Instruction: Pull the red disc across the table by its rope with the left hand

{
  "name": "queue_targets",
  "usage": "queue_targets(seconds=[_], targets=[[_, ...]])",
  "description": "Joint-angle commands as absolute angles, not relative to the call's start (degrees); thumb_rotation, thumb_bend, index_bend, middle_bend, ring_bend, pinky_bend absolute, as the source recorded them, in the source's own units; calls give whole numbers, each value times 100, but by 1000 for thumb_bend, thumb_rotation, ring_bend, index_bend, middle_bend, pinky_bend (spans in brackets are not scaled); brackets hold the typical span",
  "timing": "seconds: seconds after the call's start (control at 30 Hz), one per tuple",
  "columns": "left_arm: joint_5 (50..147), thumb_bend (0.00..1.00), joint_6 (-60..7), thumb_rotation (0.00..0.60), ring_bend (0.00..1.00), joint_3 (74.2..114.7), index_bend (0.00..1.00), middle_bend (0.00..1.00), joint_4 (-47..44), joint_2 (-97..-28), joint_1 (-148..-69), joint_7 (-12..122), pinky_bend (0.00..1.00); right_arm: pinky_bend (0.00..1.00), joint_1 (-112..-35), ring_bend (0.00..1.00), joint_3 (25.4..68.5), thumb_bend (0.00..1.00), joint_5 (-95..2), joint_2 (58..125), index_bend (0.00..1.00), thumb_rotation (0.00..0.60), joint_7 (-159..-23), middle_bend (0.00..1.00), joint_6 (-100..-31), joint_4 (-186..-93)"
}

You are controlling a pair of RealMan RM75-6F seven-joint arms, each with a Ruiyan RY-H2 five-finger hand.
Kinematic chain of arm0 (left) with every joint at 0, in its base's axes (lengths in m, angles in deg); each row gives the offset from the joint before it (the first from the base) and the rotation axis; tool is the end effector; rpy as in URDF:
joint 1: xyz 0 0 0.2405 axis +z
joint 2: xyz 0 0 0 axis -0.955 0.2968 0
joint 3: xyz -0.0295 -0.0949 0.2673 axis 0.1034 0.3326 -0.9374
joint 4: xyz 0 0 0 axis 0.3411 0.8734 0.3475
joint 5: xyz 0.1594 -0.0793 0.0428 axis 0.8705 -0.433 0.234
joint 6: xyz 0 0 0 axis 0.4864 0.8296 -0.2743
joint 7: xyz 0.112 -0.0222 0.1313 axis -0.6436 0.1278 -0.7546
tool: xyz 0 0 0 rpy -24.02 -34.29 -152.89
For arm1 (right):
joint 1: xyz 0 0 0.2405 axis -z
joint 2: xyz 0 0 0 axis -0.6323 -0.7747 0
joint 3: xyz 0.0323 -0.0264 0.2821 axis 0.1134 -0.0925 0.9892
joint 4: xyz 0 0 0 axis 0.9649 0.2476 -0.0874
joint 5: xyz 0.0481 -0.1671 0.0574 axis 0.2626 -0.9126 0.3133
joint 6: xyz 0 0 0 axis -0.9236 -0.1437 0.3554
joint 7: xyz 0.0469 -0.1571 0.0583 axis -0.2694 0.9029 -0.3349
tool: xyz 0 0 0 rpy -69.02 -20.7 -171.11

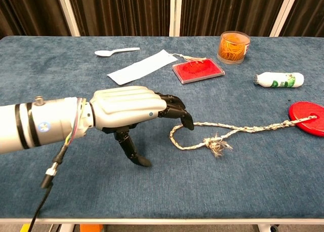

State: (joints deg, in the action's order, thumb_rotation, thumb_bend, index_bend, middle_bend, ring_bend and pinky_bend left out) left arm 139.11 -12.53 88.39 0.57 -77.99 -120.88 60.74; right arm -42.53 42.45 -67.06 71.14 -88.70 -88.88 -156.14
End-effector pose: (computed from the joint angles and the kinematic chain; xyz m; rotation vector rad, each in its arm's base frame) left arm -0.0887 0.3117 -0.0917 -2.4886 -0.7215 -1.1659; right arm -0.3342 -0.2108 0.2243 1.3020 -0.8172 0.8808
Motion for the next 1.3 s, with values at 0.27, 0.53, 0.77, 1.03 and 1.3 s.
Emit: queue_targets(seconds=[0.27, 0.53, 0.77, 1.03, 1.3], targets=[[13861, 148, -1281, 600, 85, 8588, 208, 283, -219, -7867, -12260, 6029, 189, 0, -4243, 0, 4281, 195, -6661, 7166, 0, 600, -8966, 11, -8890, -15496], [13779, 152, -1371, 600, 125, 8540, 207, 553, -171, -7767, -12324, 5964, 189, 0, -4239, 0, 4304, 210, -6619, 7209, 0, 600, -8934, 15, -8889, -15470], [13683, 152, -1388, 600, 303, 8510, 200, 770, -51, -7637, -12349, 5731, 190, 0, -4246, 0, 4314, 232, -6619, 7239, 0, 600, -8879, 16, -8892, -15491], [13381, 223, -1713, 600, 616, 8628, 579, 878, 25, -7607, -12090, 5028, 604, 0, -4256, 0, 4316, 236, -6604, 7258, 0, 600, -8892, 17, -8852, -15485], [13451, 305, -3097, 600, 653, 8751, 729, 905, 38, -7004, -11511, 5278, 701, 0, -4263, 0, 4323, 237, -6558, 7253, 0, 600, -8917, 19, -8798, -15470]])
